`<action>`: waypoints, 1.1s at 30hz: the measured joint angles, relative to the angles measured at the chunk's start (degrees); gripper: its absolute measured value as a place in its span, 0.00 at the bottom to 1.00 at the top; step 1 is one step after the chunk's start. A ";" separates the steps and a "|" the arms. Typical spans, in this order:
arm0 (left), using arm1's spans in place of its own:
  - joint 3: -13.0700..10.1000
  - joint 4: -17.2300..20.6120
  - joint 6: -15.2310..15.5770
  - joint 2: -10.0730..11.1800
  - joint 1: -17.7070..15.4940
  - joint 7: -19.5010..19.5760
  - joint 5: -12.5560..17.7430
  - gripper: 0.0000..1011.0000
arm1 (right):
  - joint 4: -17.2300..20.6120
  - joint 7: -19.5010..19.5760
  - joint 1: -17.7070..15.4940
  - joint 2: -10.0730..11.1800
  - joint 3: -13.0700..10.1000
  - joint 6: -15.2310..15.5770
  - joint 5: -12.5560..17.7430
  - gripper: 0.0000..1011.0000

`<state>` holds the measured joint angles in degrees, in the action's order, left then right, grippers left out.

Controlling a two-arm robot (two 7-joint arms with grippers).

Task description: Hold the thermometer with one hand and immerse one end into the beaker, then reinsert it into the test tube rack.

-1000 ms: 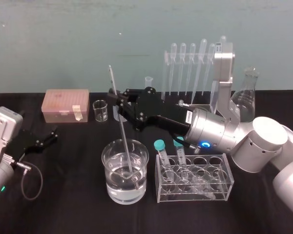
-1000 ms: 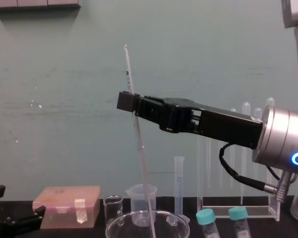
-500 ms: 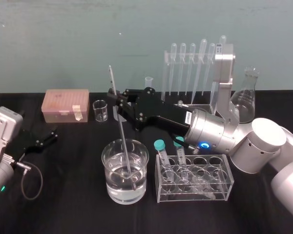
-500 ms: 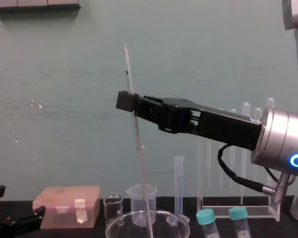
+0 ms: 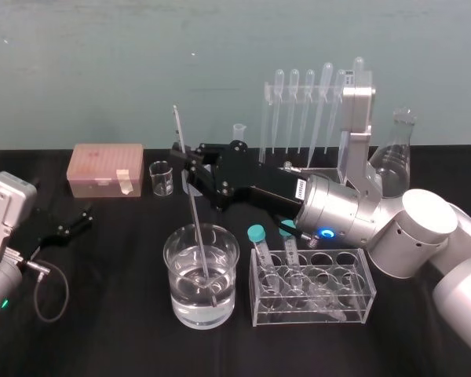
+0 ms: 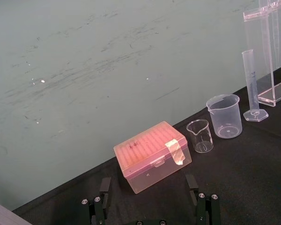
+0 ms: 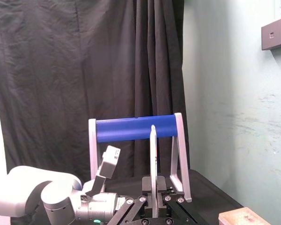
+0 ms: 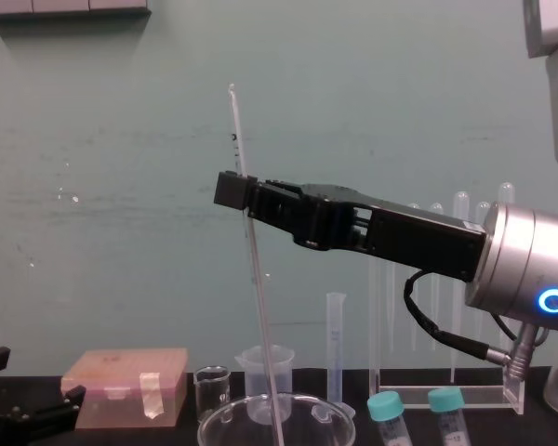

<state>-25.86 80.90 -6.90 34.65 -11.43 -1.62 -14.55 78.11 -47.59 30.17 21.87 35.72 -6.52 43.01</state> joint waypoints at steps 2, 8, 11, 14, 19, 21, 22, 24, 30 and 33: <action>0.00 0.00 0.00 0.00 0.00 0.00 0.00 1.00 | -0.01 -0.02 0.01 -0.01 -0.01 0.00 0.02 0.06; 0.00 0.00 0.00 0.00 0.00 0.00 0.00 1.00 | -0.07 -0.04 0.00 -0.05 -0.04 0.04 0.09 0.06; 0.00 0.00 0.00 0.00 0.00 0.00 0.00 1.00 | -0.10 -0.04 -0.12 -0.03 -0.09 0.05 0.13 0.06; 0.00 0.00 0.00 0.00 0.00 0.00 0.00 1.00 | 0.01 -0.04 -0.34 0.10 -0.18 0.08 0.19 0.06; 0.00 0.00 0.00 0.00 0.00 0.00 0.00 1.00 | 0.26 0.00 -0.53 0.21 -0.24 0.12 0.26 0.06; 0.00 0.00 0.00 0.00 0.00 0.00 0.00 1.00 | 0.42 0.01 -0.62 0.27 -0.26 0.17 0.28 0.06; 0.00 0.00 0.00 0.00 0.00 0.00 0.00 1.00 | 0.42 0.01 -0.62 0.27 -0.26 0.17 0.28 0.06; 0.00 0.00 0.00 0.00 0.00 0.00 0.00 1.00 | 0.65 0.07 -0.77 0.38 -0.26 0.26 0.31 0.06; 0.00 0.00 -0.01 0.00 0.00 0.00 0.00 1.00 | 1.00 0.22 -1.04 0.51 -0.26 0.32 0.38 0.06; 0.00 0.00 0.00 0.00 0.00 0.00 0.00 1.00 | 1.24 0.31 -1.19 0.57 -0.27 0.35 0.43 0.06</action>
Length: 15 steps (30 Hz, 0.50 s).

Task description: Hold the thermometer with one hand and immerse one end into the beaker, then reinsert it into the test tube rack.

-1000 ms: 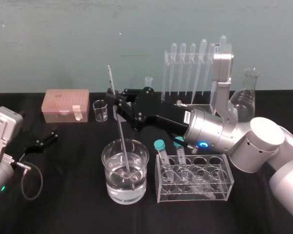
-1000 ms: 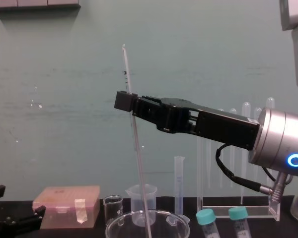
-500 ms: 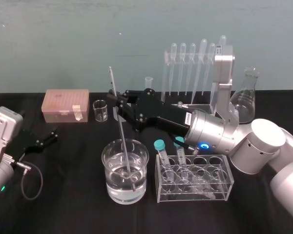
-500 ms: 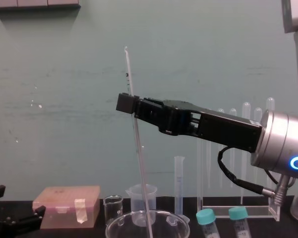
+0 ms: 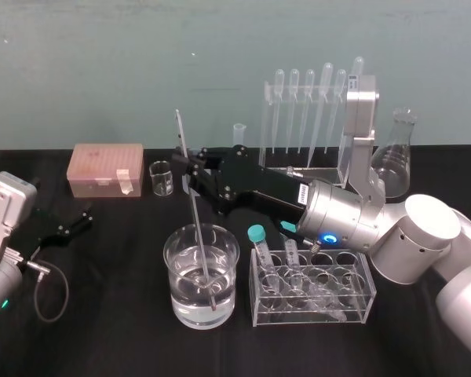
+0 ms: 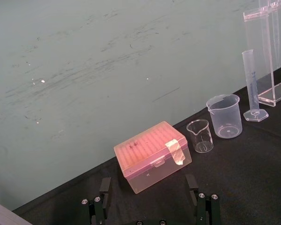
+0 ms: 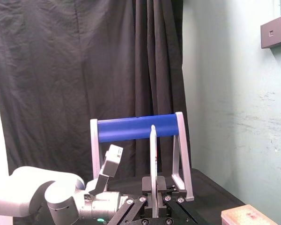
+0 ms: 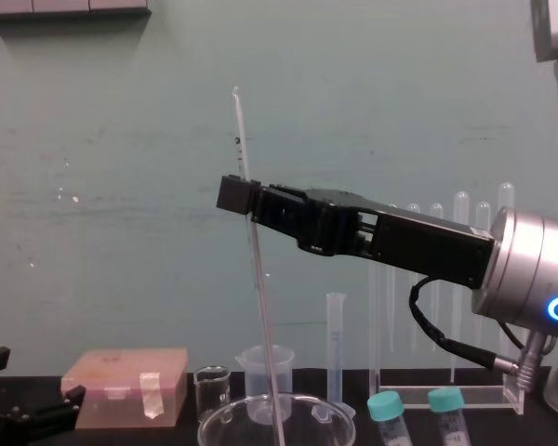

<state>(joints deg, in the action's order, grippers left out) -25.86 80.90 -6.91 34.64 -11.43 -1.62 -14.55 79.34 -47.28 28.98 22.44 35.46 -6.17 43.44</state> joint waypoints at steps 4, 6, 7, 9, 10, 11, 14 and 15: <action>0.00 0.00 0.00 0.00 0.00 0.00 0.00 1.00 | 0.11 0.24 -0.05 0.03 -0.04 0.01 0.02 0.06; 0.00 0.00 0.00 0.00 0.00 0.00 0.00 1.00 | 0.13 0.28 -0.04 0.03 -0.04 0.01 0.02 0.06; 0.00 0.00 0.00 0.00 0.00 0.00 0.00 1.00 | 0.13 0.30 -0.03 0.03 -0.04 0.02 0.02 0.06; 0.00 0.00 0.00 0.00 0.00 0.00 0.00 1.00 | 0.16 0.32 -0.03 0.08 -0.05 0.03 0.00 0.06; 0.00 0.00 0.00 0.00 0.00 0.00 0.00 1.00 | 0.17 0.33 -0.03 0.11 -0.06 0.03 -0.01 0.06; 0.00 0.00 0.00 0.00 0.00 0.00 0.00 1.00 | 0.19 0.34 -0.03 0.13 -0.07 0.03 -0.02 0.06; 0.00 0.00 0.00 0.00 0.00 0.00 0.00 1.00 | 0.22 0.36 -0.02 0.17 -0.08 0.05 -0.06 0.06; 0.00 0.00 0.00 0.00 0.00 0.00 0.00 1.00 | 0.22 0.36 -0.01 0.18 -0.08 0.05 -0.07 0.06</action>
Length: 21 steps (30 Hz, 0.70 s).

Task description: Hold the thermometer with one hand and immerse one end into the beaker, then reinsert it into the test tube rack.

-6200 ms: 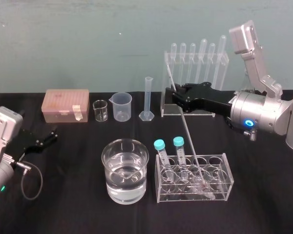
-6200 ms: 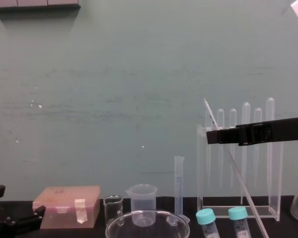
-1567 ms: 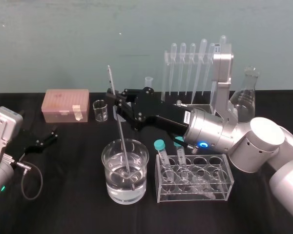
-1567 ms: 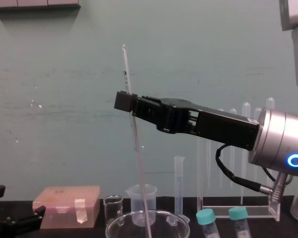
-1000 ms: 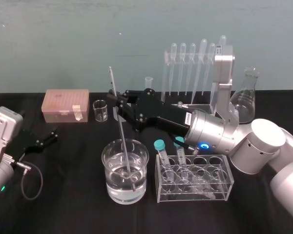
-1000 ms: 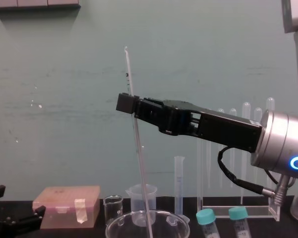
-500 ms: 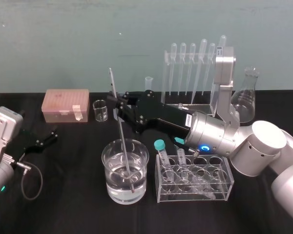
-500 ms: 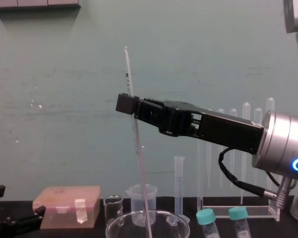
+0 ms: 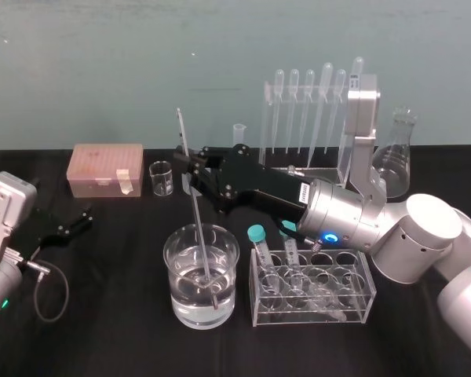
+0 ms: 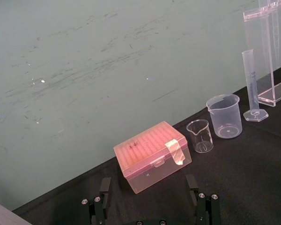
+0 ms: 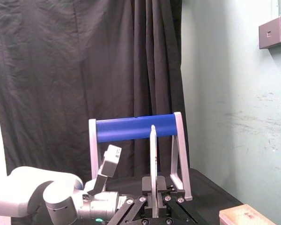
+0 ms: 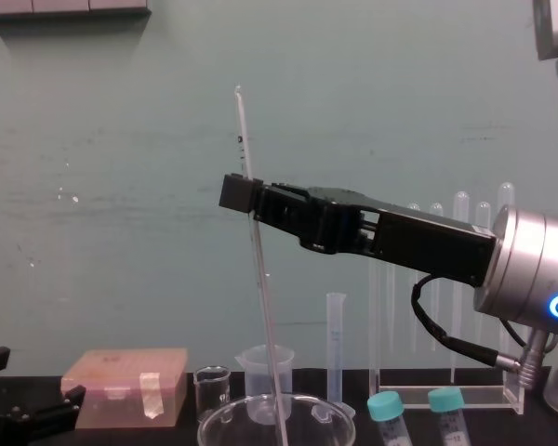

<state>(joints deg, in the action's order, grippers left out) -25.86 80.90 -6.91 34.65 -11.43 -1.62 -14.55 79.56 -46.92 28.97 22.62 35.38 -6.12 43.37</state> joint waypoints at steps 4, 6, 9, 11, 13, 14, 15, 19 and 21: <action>0.00 0.00 0.00 0.00 0.00 0.00 0.00 1.00 | 0.00 -0.02 0.02 0.00 0.00 0.00 -0.01 0.06; 0.00 0.00 0.00 0.00 0.00 0.00 0.00 1.00 | 0.00 -0.03 0.03 0.00 0.00 0.00 -0.01 0.06; 0.00 0.00 0.00 0.00 0.00 0.00 0.00 1.00 | -0.03 -0.06 0.07 -0.01 0.00 0.00 0.01 0.06; 0.00 0.00 0.00 0.00 0.00 0.00 0.00 1.00 | -0.03 -0.07 0.07 -0.01 0.00 0.00 0.01 0.06; 0.00 0.00 0.00 0.00 0.00 0.00 0.00 1.00 | -0.05 -0.12 0.08 -0.01 0.01 0.00 0.03 0.06; 0.00 0.00 0.00 0.00 0.00 0.00 0.00 1.00 | -0.08 -0.16 0.07 -0.02 0.02 0.00 0.04 0.06; 0.00 0.00 0.00 0.00 0.00 0.00 0.00 1.00 | -0.10 -0.20 0.08 -0.02 0.02 0.00 0.05 0.06; 0.00 0.00 0.00 0.00 0.00 0.00 0.00 1.00 | -0.16 -0.28 0.08 -0.03 0.04 0.00 0.16 0.06; 0.00 0.00 0.00 0.00 0.00 0.00 0.00 1.00 | -0.23 -0.30 0.10 -0.07 0.08 0.00 0.17 0.06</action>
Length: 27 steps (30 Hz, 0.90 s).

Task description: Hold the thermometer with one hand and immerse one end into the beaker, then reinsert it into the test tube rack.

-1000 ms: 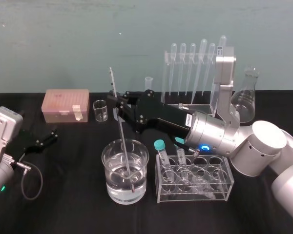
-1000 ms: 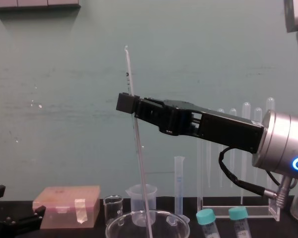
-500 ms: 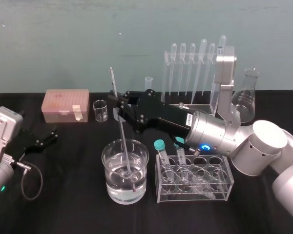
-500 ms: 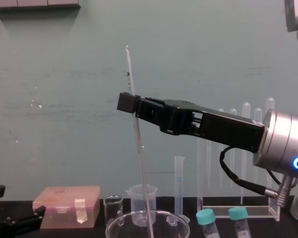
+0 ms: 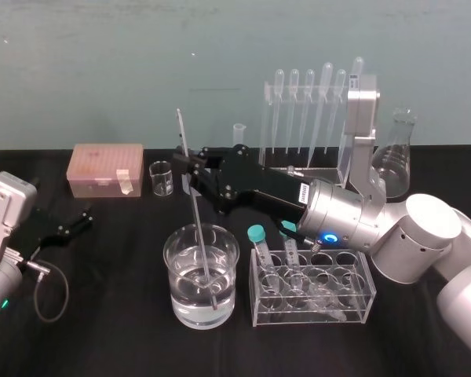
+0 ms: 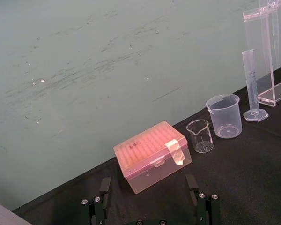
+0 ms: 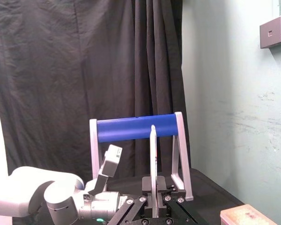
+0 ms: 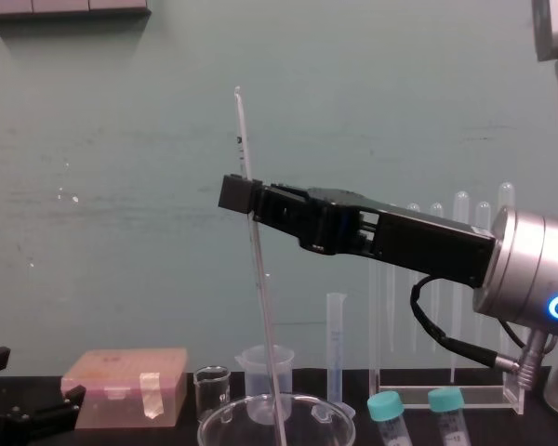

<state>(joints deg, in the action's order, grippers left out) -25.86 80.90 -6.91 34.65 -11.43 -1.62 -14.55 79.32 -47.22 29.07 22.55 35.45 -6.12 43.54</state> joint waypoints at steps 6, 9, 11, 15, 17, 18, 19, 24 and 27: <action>0.00 0.00 0.00 0.00 0.00 0.00 0.00 1.00 | -0.22 -0.06 0.09 -0.10 0.08 0.00 0.00 0.06; 0.00 0.00 0.00 0.00 0.00 0.00 0.00 1.00 | -0.33 -0.10 0.16 -0.14 0.10 0.00 0.00 0.06; 0.00 0.00 0.00 0.00 0.00 0.00 0.00 1.00 | -0.34 -0.12 0.17 -0.14 0.10 -0.01 0.00 0.06; 0.00 0.00 0.00 0.00 0.00 0.00 0.00 1.00 | -0.29 -0.15 0.14 -0.12 0.10 0.00 0.01 0.06; 0.00 0.00 0.00 0.00 0.00 0.00 0.00 1.00 | -0.27 -0.16 0.14 -0.11 0.10 0.00 0.03 0.06; 0.00 0.00 0.00 0.00 0.00 0.00 0.00 1.00 | -0.27 -0.16 0.14 -0.11 0.10 0.00 0.03 0.06; 0.00 0.00 0.00 0.00 0.00 0.00 0.00 1.00 | -0.25 -0.16 0.13 -0.10 0.10 0.00 0.04 0.06; 0.00 0.00 0.00 0.00 0.00 0.00 0.00 1.00 | -0.06 -0.17 0.03 -0.02 0.13 0.04 0.06 0.06; 0.00 0.00 0.00 0.00 0.00 0.00 0.00 1.00 | 0.03 -0.15 -0.03 0.01 0.13 0.10 0.09 0.06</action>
<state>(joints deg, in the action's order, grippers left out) -25.86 80.90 -6.91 34.65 -11.43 -1.62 -14.55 79.35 -47.37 29.04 22.56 35.58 -6.02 43.63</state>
